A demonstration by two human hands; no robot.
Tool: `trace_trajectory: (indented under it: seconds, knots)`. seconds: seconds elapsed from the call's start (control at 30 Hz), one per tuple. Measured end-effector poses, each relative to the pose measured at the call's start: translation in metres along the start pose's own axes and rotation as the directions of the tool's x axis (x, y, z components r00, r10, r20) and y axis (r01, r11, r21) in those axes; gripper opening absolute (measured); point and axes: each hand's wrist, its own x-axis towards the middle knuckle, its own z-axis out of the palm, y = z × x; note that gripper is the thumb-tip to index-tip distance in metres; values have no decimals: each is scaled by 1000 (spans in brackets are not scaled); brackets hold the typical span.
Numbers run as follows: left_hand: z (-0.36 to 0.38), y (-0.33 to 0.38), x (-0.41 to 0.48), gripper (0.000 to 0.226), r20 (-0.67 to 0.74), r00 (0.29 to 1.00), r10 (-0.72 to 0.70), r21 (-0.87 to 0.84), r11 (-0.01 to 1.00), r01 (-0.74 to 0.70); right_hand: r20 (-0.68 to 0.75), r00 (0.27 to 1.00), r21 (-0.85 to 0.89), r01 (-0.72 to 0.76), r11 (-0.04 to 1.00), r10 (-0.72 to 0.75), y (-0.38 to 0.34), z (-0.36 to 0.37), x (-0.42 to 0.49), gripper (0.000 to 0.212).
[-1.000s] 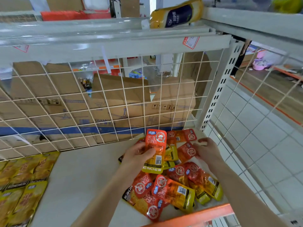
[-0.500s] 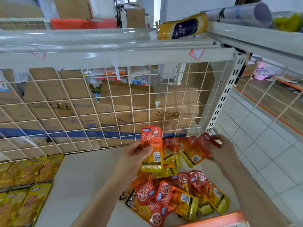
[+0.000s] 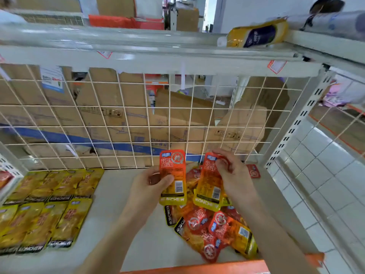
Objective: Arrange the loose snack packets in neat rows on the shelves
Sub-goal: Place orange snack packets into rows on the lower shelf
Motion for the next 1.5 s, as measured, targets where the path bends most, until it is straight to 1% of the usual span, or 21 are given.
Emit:
trace_trajectory:
  seconds: [0.13,0.23,0.27,0.33,0.37,0.4,0.43,0.47,0.53,0.63,0.67,0.73,0.77,0.83,0.93,0.97,1.07,1.1,1.23,1.4,1.5]
  knots:
    - [-33,-4,-6,32,-80,997,-12,-25,1000,10,48,999,-48,-24,999,26,-11,34,-14,46]
    - [-52,-3,-13,27,-78,997,-24,-28,999,22,87,988,-9,-125,992,126,-20,55,-24,53]
    - [-57,-3,-15,24,-68,997,-35,-38,999,33,110,979,40,-178,983,173,-22,62,-28,62]
    - [-66,-2,-19,17,-41,997,-59,-74,996,56,155,953,149,-282,948,259,-22,76,-34,93]
    - [-70,-2,-21,23,-21,997,-70,-87,994,68,170,939,186,-328,926,298,-21,81,-37,103]
    - [-74,-2,-23,35,2,996,-84,-89,993,84,192,930,198,-349,916,313,-21,85,-40,106]
    - [-78,0,-25,41,29,996,-86,-76,993,88,214,923,203,-363,909,320,-21,89,-43,103]
    - [-83,-1,-27,42,54,995,-88,-64,994,91,234,913,209,-383,900,335,-24,93,-47,101]
    - [-86,2,-30,32,90,991,-103,-103,988,112,248,903,286,-415,864,351,-26,98,-53,86]
    - [-86,9,-34,10,79,979,-189,-282,938,204,217,902,442,-433,786,374,-34,99,-64,36]
    - [-86,11,-36,17,82,977,-196,-295,932,211,210,898,522,-438,731,388,-36,98,-67,28]
    - [-87,14,-43,28,92,978,-187,-281,938,206,238,896,678,-429,596,374,-38,91,-71,30]
    - [-88,16,-47,28,88,978,-188,-276,939,205,265,894,708,-434,556,360,-41,88,-74,32]
    - [-87,19,-54,26,60,981,-187,-265,944,196,292,875,696,-472,541,387,-43,82,-78,35]
    - [-83,23,-61,22,13,987,-158,-242,958,157,274,861,718,-480,503,429,-44,75,-82,40]
    - [-82,24,-66,21,8,989,-148,-249,958,145,253,864,721,-469,511,435,-43,71,-83,40]
    - [-76,24,-79,19,-13,993,-118,-249,962,111,234,883,706,-441,554,406,-39,59,-87,21]
    - [-73,24,-83,19,-28,994,-107,-240,966,97,238,886,705,-439,557,397,-36,54,-89,19]
    - [-62,15,-103,15,-121,989,-79,-220,974,50,247,902,677,-422,603,354,-29,42,-99,19]
    - [-71,4,-134,17,-215,974,-72,-171,985,35,396,876,661,-481,577,277,-33,45,-115,16]
    - [-86,3,-153,22,-282,959,-30,-145,989,-12,450,870,625,-467,625,201,-37,58,-129,29]
